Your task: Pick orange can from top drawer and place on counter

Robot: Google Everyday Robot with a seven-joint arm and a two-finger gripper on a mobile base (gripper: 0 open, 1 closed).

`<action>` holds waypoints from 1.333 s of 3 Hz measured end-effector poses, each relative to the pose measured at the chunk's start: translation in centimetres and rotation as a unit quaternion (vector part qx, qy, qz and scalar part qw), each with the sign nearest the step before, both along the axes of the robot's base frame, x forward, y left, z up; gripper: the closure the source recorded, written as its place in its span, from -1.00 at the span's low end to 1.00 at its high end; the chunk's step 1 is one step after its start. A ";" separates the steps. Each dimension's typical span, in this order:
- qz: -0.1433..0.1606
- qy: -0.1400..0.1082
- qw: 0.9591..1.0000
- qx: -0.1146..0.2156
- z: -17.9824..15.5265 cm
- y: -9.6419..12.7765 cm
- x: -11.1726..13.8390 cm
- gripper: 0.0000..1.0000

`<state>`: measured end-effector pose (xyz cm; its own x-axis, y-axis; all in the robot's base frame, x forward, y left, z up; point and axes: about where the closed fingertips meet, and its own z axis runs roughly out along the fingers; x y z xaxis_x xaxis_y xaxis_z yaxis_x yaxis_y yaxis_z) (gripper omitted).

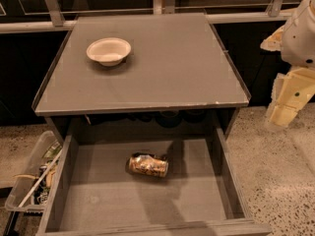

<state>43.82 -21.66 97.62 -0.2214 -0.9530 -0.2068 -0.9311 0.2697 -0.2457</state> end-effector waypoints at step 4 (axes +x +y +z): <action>0.022 0.002 0.987 0.160 -6.7 3.2 -1.6 -1.00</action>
Offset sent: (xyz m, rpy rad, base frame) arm -0.0011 0.0094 -0.0141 0.0949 0.0027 0.0339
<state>42.19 -18.42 90.97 -0.1831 -0.8472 -0.4987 -0.9441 0.2929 -0.1510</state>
